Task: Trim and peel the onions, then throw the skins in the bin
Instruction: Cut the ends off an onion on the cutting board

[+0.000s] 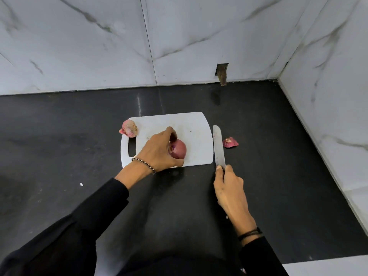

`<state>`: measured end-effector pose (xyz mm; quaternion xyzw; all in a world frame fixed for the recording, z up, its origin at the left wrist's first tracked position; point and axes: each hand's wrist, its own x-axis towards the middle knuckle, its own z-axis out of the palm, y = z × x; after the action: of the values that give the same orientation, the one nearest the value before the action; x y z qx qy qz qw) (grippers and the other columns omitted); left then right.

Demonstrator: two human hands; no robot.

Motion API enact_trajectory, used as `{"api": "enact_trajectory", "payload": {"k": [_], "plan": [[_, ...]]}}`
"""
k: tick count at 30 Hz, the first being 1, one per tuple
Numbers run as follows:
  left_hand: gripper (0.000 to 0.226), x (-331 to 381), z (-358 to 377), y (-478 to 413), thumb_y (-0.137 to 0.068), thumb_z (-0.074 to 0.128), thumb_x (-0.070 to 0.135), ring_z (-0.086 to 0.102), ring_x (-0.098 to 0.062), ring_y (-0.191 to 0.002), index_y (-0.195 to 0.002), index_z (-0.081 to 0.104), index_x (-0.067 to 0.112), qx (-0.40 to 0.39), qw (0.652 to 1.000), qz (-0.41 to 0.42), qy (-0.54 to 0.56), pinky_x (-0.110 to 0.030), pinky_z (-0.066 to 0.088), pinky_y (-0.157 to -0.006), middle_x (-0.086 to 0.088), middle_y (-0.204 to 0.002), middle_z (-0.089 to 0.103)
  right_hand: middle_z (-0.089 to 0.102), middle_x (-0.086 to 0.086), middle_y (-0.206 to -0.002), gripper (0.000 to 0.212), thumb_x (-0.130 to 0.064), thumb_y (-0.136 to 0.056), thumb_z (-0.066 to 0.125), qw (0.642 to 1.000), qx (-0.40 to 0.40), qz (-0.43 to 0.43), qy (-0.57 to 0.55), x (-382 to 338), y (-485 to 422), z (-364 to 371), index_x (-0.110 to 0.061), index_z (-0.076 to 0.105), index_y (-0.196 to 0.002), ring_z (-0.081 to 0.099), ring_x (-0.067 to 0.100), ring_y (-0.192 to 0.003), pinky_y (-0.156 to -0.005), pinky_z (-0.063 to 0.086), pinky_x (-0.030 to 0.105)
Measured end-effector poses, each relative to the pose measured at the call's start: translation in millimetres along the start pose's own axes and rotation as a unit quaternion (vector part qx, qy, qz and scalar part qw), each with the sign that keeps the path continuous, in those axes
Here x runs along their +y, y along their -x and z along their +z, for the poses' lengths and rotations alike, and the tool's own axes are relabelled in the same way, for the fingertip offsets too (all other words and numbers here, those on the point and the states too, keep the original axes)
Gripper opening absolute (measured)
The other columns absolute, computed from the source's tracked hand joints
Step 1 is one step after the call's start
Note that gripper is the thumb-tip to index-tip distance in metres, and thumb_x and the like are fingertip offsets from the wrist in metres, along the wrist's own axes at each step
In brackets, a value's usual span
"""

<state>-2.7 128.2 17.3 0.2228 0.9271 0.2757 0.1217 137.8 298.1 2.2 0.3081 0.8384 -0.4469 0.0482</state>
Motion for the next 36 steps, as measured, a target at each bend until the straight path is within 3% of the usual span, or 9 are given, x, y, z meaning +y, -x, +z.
{"api": "enact_trajectory", "payload": {"k": [4,8,14,21,24,26,29,36], "plan": [[0.069,-2,11,-3,-0.063,0.09,0.03,0.06,-0.014,-0.097,-0.118,0.049,0.024,0.0,0.994,0.014,0.106,-0.018,0.052,-0.081,0.006,-0.117,0.056,0.06,0.006,-0.082,0.034,-0.044,-0.109,0.032,0.999,-0.02,-0.025,-0.004,-1,4,-6,-0.018,0.044,-0.09,0.054,0.017,-0.071,-0.056,0.038,0.029],[0.074,-2,21,-6,-0.063,0.091,0.032,0.058,-0.013,-0.105,-0.124,0.051,0.022,0.026,0.988,0.005,0.154,-0.019,0.049,-0.088,0.007,-0.122,0.055,0.055,0.001,-0.072,0.031,-0.046,-0.108,0.034,0.997,-0.053,-0.038,-0.048,-8,14,-2,-0.026,0.043,-0.085,0.052,0.015,-0.065,-0.055,0.046,0.034],[0.071,-9,20,-3,-0.065,0.09,0.032,0.056,-0.012,-0.109,-0.122,0.049,0.023,0.025,0.988,0.007,0.152,-0.023,0.049,-0.094,0.006,-0.121,0.056,0.052,0.0,-0.073,0.03,-0.041,-0.109,0.033,0.994,-0.075,-0.062,-0.045,-21,28,6,-0.026,0.042,-0.085,0.046,0.009,-0.055,-0.044,0.036,0.019],[0.07,-12,18,-1,-0.066,0.089,0.03,0.059,-0.013,-0.11,-0.123,0.051,0.02,0.028,0.993,0.013,0.118,-0.03,0.048,-0.1,0.006,-0.117,0.061,0.049,-0.003,-0.068,0.026,-0.038,-0.11,0.031,0.992,-0.072,-0.099,0.034,-28,27,8,-0.02,0.047,-0.1,0.043,0.01,-0.05,-0.046,0.033,0.024],[0.07,-8,19,-3,-0.068,0.089,0.028,0.058,-0.015,-0.11,-0.125,0.05,0.018,0.027,0.994,0.011,0.107,-0.028,0.046,-0.1,0.005,-0.117,0.06,0.05,-0.002,-0.067,0.026,-0.038,-0.11,0.031,0.99,-0.062,-0.113,0.052,-30,27,11,-0.018,0.046,-0.099,0.046,0.012,-0.053,-0.051,0.036,0.031],[0.07,-5,20,-3,-0.07,0.087,0.025,0.056,-0.015,-0.107,-0.128,0.049,0.015,0.021,0.995,0.005,0.101,-0.023,0.043,-0.097,0.0,-0.121,0.06,0.05,-0.002,-0.068,0.026,-0.038,-0.11,0.03,0.989,-0.065,-0.112,0.075,-32,27,13,-0.018,0.044,-0.101,0.047,0.012,-0.055,-0.051,0.034,0.029],[0.071,-4,20,-5,-0.072,0.086,0.024,0.059,-0.021,-0.111,-0.131,0.049,0.013,0.023,0.996,0.005,0.089,-0.024,0.043,-0.098,-0.005,-0.124,0.062,0.051,-0.003,-0.072,0.029,-0.038,-0.11,0.026,0.985,-0.068,-0.104,0.118,-35,26,16,-0.016,0.044,-0.111,0.049,0.011,-0.058,-0.049,0.029,0.023],[0.071,1,20,-12,-0.073,0.085,0.027,0.061,-0.026,-0.105,-0.133,0.05,0.011,0.024,0.999,0.007,0.035,-0.026,0.045,-0.09,-0.009,-0.118,0.066,0.06,0.01,-0.092,0.026,-0.035,-0.111,0.024,0.976,-0.096,-0.087,0.173,-42,17,17,-0.015,0.04,-0.117,0.057,0.02,-0.073,-0.058,0.039,0.034]]}}
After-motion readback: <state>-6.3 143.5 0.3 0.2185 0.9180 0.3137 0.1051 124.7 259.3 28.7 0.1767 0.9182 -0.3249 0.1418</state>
